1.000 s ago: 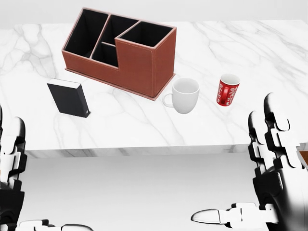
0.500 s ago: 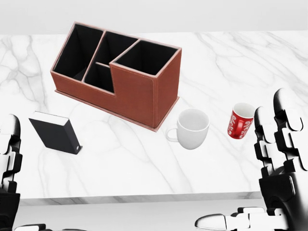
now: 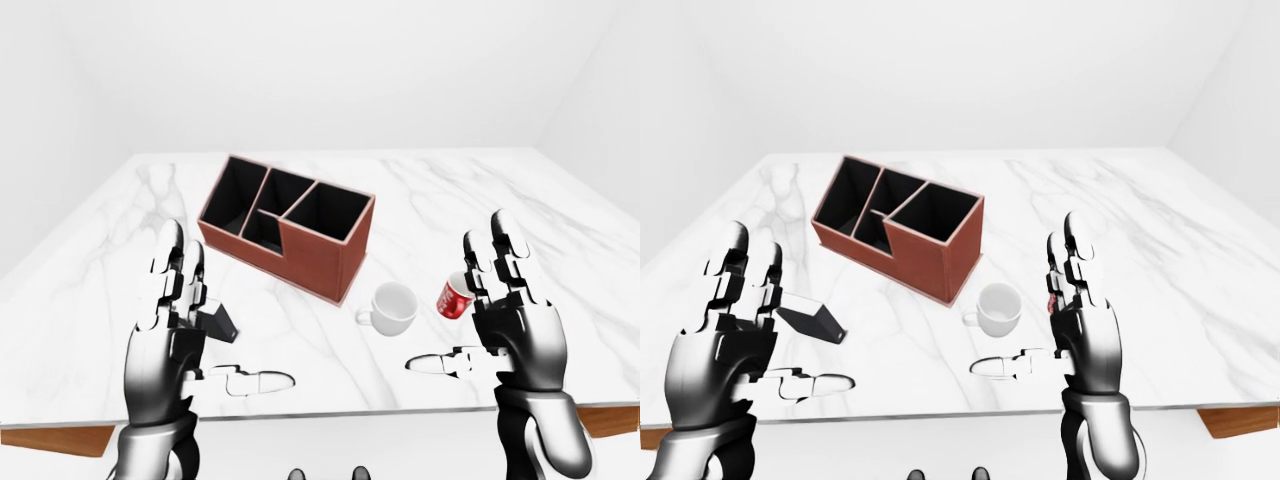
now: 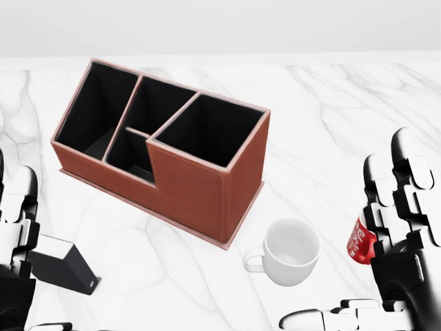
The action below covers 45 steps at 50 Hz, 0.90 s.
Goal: Pick up the red mug and place it to the right of the caddy.
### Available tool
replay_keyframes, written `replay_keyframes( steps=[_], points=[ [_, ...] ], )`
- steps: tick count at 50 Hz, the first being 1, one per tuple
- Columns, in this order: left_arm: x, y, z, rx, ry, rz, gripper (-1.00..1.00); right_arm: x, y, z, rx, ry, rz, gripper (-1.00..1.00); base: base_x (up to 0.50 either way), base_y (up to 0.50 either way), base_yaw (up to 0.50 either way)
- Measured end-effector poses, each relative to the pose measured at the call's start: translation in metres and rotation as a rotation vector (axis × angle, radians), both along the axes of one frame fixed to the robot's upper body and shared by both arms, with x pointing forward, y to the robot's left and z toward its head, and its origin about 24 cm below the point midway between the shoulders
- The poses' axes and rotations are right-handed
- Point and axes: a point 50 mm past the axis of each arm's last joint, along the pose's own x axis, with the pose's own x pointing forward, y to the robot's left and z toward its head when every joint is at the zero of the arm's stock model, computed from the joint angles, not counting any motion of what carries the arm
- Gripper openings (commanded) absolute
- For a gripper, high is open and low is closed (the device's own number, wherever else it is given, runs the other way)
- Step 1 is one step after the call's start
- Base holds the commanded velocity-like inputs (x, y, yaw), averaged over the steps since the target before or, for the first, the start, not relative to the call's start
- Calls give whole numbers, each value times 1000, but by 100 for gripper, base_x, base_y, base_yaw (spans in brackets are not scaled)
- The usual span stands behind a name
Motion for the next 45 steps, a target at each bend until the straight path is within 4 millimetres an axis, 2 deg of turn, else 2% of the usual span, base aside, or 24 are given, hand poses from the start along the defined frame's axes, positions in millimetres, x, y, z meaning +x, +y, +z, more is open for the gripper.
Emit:
replay_keyframes(
  steps=[25, 39, 45],
  points=[
    [2, 3, 0, 1, -4, 9, 100, -1, 1, 1, 3, -4, 3, 98, 50, 0, 0],
    [0, 3, 1, 1, -4, 9, 100, -2, 0, 1, 13, -3, 8, 98, 0, 0, 0],
    [1, 3, 0, 5, -2, 10, 100, -2, 0, 1, 30, -7, 15, 98, 0, -37, 0]
  ],
)
